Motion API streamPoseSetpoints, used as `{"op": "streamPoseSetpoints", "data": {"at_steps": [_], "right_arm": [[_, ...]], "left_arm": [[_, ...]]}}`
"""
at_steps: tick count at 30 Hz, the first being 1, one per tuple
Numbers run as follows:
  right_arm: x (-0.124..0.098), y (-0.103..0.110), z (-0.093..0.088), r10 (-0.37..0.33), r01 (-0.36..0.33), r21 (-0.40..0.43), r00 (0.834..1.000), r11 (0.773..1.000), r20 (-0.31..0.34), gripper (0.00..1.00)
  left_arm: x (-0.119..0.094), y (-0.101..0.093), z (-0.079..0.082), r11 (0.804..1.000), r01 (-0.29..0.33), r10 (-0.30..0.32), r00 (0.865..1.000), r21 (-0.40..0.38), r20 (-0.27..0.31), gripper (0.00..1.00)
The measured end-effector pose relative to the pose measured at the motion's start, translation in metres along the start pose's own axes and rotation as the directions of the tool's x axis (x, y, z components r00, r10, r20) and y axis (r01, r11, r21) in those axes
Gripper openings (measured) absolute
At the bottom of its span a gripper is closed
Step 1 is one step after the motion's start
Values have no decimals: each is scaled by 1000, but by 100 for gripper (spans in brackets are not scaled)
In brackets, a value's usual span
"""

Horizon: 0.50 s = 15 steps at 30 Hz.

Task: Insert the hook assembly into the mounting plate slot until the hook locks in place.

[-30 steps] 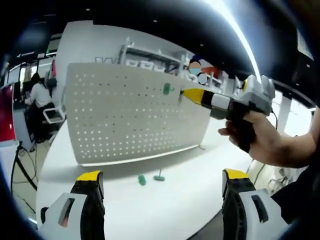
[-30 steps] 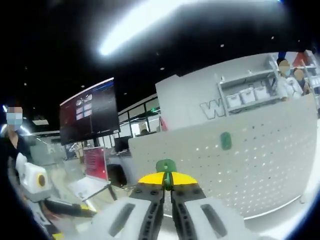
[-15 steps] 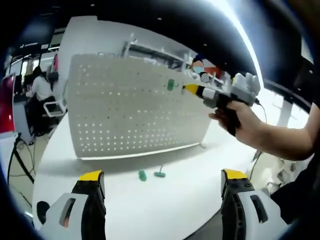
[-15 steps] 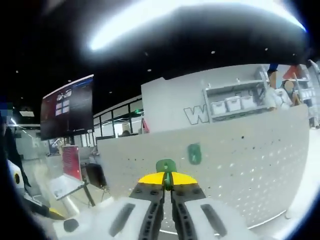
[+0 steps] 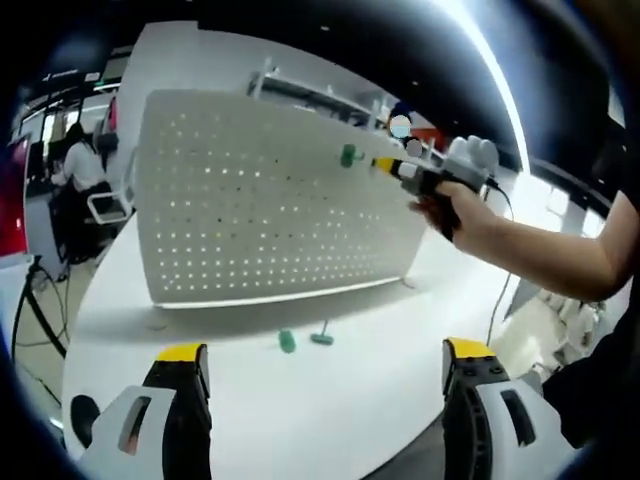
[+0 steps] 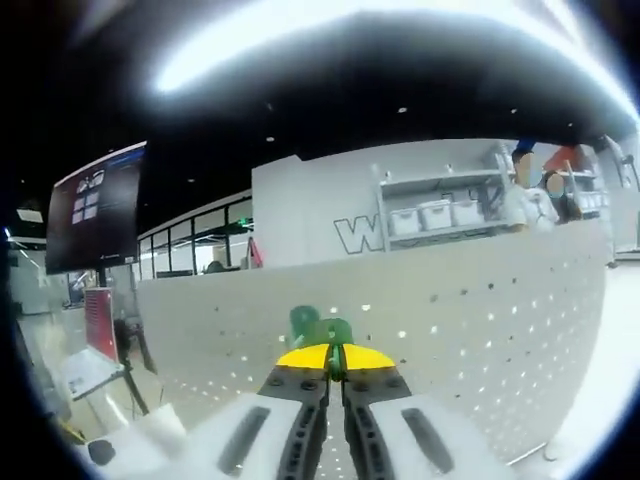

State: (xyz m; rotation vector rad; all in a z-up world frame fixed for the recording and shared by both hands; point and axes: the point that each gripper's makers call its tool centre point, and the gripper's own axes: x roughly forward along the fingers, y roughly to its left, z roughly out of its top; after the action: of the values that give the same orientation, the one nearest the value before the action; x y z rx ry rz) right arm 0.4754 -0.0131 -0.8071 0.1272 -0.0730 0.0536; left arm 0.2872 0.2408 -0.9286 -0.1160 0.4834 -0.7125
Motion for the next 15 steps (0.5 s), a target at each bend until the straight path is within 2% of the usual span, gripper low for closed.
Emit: {"op": "streamPoseSetpoints", "data": {"at_steps": [4, 15], "right_arm": [[7, -9, 6, -33, 33, 27, 999, 999, 17, 0], [21, -15, 2, -62, 62, -24, 998, 998, 7, 0]], "left_arm": [[2, 2, -1, 1000, -3, 3, 1000, -1, -9, 97], [2, 9, -6, 1000, -18, 17, 1000, -22, -17, 95]]}}
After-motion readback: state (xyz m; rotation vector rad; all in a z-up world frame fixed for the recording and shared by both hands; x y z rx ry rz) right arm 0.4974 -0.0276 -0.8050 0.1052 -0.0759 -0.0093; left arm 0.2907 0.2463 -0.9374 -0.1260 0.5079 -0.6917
